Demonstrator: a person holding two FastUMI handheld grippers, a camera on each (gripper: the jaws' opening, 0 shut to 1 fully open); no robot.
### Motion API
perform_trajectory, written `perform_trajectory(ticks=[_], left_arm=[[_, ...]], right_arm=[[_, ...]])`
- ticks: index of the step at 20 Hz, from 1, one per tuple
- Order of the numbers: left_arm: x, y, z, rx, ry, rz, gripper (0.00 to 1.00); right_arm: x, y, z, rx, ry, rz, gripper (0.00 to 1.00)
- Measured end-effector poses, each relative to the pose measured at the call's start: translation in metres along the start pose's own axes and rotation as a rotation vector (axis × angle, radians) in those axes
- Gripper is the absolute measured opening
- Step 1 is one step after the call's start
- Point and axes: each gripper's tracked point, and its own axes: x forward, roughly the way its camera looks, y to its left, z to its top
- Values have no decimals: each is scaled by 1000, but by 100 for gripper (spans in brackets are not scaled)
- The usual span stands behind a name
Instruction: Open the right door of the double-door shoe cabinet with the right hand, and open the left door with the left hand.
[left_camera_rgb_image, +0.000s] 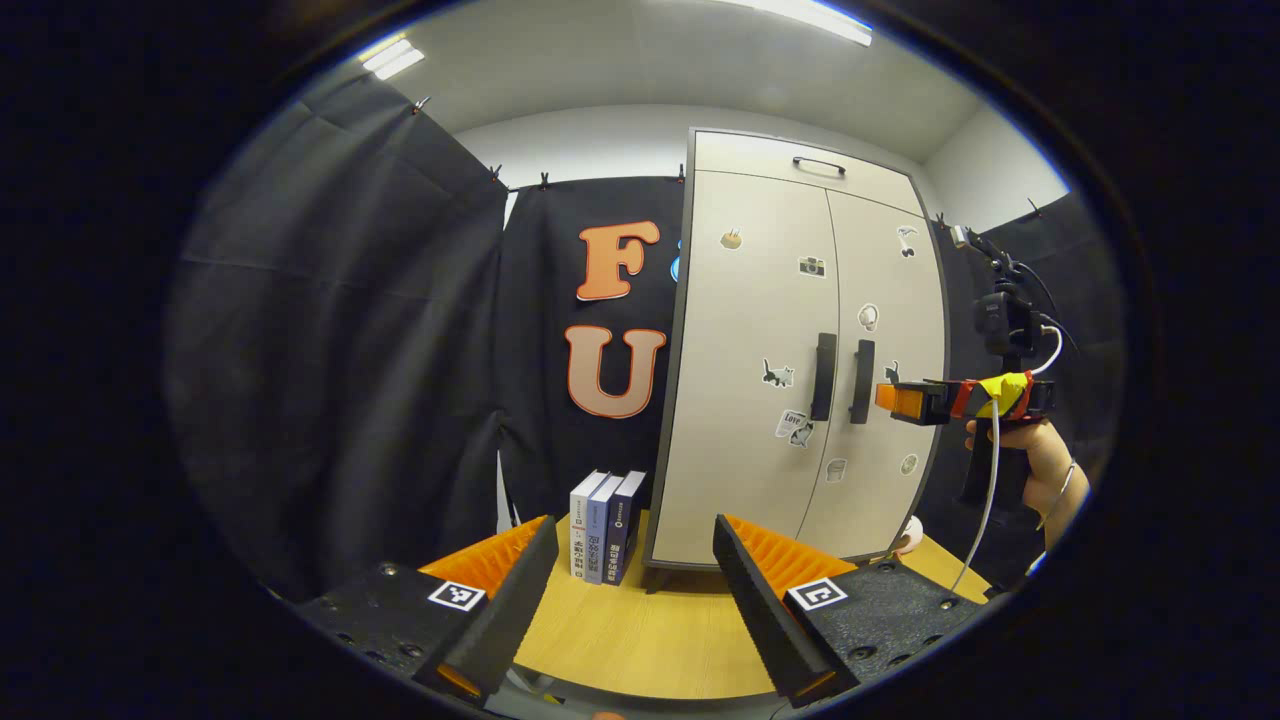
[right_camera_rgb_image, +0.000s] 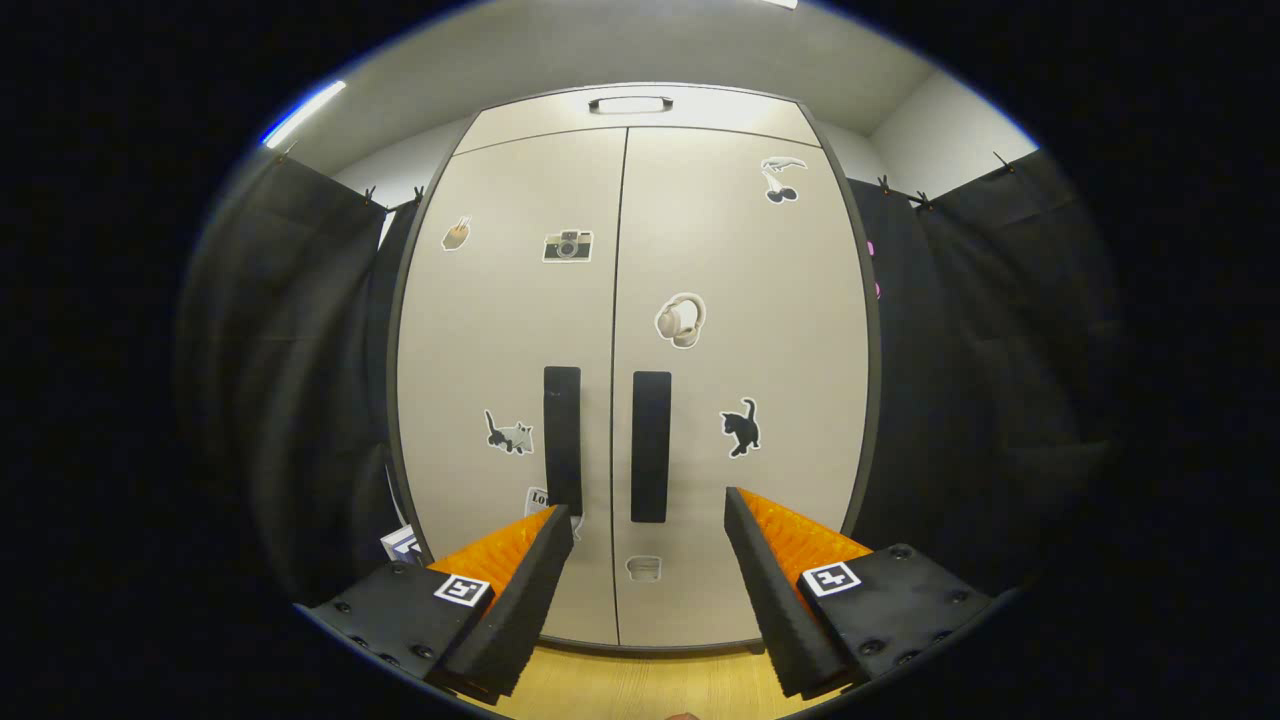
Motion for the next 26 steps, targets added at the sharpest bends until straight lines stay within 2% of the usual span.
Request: perform_trajectory(ticks=[1,2,5,6,7,11,13,14,16,20,22,23,24,26], left_arm=[[4,2,1,0,-2,7,95],[7,4,1,2,-3,12,95],[16,10,0,12,-7,29,95],[19,11,0,14,-9,35,95],[22,13,0,14,-10,40,95],[32,15,0,16,-7,53,95],[35,14,-1,18,-5,55,95],[38,15,-1,18,-4,57,95],[40,15,-2,19,0,60,95],[43,12,-5,14,10,56,95],[41,14,-7,17,16,59,95],[40,15,-7,16,19,66,95],[37,16,-9,14,20,69,95],[34,17,-8,15,22,70,95]], right_arm=[[10,1,1,6,4,0,93],[19,1,2,8,8,-1,98],[44,-2,2,10,11,-11,98],[51,-3,3,16,15,-14,93],[58,-4,3,23,18,-17,98],[84,-8,1,46,38,-19,96],[96,-9,-1,56,52,-18,91],[101,-9,-3,59,63,-20,85],[106,-7,-6,71,83,-6,81],[115,-9,-9,83,91,-8,48],[116,-6,-10,94,97,5,49],[116,-6,-9,93,93,-4,52],[116,-6,-10,88,95,-6,40],[116,-7,-10,83,87,-13,40]])
